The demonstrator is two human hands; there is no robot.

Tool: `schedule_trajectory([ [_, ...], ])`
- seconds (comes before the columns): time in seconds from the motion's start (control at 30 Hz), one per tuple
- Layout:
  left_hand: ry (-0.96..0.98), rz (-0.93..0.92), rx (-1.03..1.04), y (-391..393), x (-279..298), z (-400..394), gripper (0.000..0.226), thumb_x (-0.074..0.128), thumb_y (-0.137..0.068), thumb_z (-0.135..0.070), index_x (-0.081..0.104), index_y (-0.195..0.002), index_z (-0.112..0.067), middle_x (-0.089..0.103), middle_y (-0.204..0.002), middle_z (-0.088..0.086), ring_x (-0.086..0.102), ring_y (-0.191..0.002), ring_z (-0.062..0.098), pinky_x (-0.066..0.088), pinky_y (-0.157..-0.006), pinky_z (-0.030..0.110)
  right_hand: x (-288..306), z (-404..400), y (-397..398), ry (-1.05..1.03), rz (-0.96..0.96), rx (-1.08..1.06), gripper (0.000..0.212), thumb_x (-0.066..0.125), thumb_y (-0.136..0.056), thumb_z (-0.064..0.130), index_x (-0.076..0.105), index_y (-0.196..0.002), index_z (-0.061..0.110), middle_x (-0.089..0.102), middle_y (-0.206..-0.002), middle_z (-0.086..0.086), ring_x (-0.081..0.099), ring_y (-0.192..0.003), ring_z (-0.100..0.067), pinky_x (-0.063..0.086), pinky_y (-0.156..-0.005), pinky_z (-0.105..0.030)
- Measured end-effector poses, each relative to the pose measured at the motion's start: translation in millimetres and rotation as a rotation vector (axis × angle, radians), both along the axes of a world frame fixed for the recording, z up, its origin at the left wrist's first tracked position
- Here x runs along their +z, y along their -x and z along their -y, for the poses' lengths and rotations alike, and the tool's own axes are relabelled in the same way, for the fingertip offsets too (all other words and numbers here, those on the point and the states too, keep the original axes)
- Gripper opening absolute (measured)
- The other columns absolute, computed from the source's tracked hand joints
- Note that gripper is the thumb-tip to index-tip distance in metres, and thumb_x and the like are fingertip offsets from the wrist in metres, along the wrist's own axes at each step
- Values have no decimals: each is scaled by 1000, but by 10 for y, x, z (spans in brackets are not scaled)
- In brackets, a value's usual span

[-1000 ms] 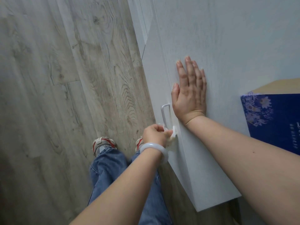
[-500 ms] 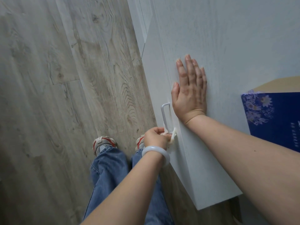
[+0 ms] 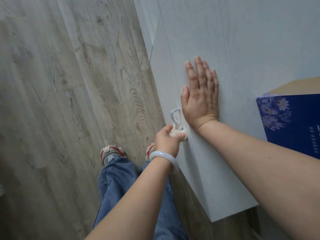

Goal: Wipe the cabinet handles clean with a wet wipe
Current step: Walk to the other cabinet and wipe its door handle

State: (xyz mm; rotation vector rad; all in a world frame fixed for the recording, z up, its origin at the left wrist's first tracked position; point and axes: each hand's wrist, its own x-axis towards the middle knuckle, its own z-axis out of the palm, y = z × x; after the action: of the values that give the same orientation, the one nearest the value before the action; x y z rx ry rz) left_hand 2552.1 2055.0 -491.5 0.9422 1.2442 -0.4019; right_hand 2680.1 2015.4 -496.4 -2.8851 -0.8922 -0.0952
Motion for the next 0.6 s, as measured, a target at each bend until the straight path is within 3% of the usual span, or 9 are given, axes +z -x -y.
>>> schedule_trajectory([
  [0.1, -15, -65, 31, 77, -41, 110, 38, 72, -82, -7, 65, -119, -10, 72, -104, 7, 68, -95, 22, 53, -93, 40, 8, -3, -7, -9, -6, 5, 60, 40, -88, 25, 35, -147, 15, 29, -155, -10, 26, -143, -24, 18, -117, -46],
  [0.2, -18, -129, 84, 117, -73, 193, 16, 74, -80, -12, 70, -94, -19, 73, -87, 0, 69, -86, 21, 55, -87, 39, 13, -1, -1, -9, -6, 4, 60, 41, -88, 24, 35, -147, 14, 29, -155, -11, 26, -143, -25, 18, -117, -46],
  [0.3, 27, -191, 90, 78, -73, 192, 10, 75, -80, -12, 69, -85, -18, 70, -78, -1, 68, -79, 19, 55, -83, 35, 14, -5, 3, -10, -7, 6, 60, 41, -88, 24, 35, -147, 14, 29, -155, -11, 25, -143, -24, 17, -117, -45],
  [0.4, 45, -208, -35, -27, -71, 83, 19, 72, -80, -6, 60, -69, -15, 66, -74, 5, 64, -73, 22, 57, -78, 35, 21, 0, -4, -10, -10, 3, 60, 41, -88, 25, 35, -147, 15, 29, -155, -10, 25, -143, -24, 17, -118, -45],
  [0.5, 13, -181, -247, -127, -102, -71, 14, 72, -78, -9, 59, -77, -14, 60, -76, 7, 58, -69, 22, 57, -79, 41, 12, 4, -4, -7, -5, 3, 60, 41, -88, 25, 35, -147, 15, 29, -155, -10, 25, -143, -24, 18, -117, -46],
  [0.6, -154, -120, -466, -199, -121, -180, 26, 74, -76, -14, 50, -67, -17, 51, -72, 3, 50, -66, 20, 50, -63, 29, 2, 4, -6, -2, -7, 6, 60, 40, -88, 25, 35, -147, 15, 29, -155, -10, 25, -143, -24, 18, -117, -46],
])
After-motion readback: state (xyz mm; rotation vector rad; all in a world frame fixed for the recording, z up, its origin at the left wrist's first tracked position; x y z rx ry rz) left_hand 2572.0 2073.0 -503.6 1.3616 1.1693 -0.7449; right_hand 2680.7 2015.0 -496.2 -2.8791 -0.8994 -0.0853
